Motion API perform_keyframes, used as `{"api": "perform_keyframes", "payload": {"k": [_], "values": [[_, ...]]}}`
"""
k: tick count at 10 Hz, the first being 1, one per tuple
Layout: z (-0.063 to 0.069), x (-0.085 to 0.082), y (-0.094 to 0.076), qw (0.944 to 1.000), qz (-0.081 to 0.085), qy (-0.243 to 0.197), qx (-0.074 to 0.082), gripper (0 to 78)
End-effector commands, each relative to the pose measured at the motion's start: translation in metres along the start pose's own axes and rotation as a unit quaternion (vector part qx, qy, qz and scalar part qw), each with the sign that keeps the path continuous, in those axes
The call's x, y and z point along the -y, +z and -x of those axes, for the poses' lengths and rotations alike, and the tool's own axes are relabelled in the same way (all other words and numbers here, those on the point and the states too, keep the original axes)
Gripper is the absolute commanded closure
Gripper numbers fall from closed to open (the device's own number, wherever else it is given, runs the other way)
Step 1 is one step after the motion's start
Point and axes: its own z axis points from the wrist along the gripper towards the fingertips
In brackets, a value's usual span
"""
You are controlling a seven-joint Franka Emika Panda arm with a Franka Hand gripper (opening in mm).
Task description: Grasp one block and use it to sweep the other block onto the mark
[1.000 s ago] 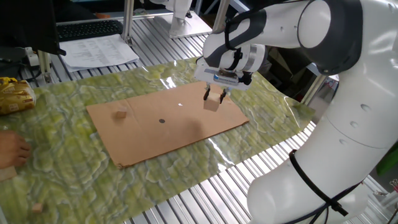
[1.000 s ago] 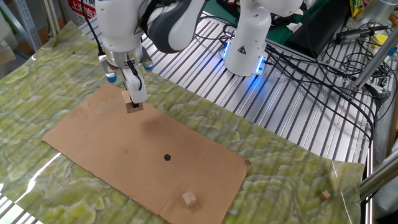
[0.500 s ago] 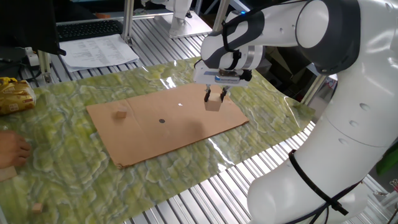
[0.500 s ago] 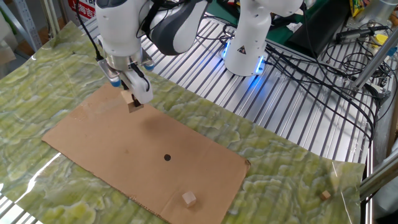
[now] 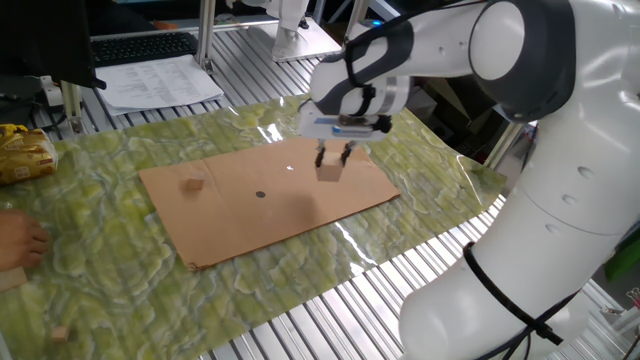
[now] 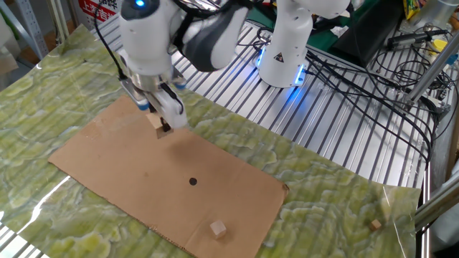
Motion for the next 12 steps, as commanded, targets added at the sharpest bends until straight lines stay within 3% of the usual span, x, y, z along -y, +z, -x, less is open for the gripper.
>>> {"api": "perform_keyframes", "payload": {"k": [1,2,3,5,9,10,11,12], "values": [[-0.010,-0.099,0.002,0.9977,0.044,0.051,-0.008,76.3],[-0.011,-0.115,0.007,0.9976,0.055,0.043,0.003,76.3],[-0.012,-0.120,0.012,0.9973,0.062,0.040,0.006,76.3],[-0.013,-0.130,0.017,0.9959,0.080,0.043,-0.001,76.3],[-0.010,-0.144,0.015,0.9954,0.083,0.049,-0.006,76.3],[-0.010,-0.144,0.015,0.9972,0.049,0.056,0.003,76.3],[-0.010,-0.144,0.015,0.9990,0.019,0.041,-0.002,76.3],[-0.010,-0.144,0.015,0.9995,0.019,0.016,-0.018,76.3]]}}
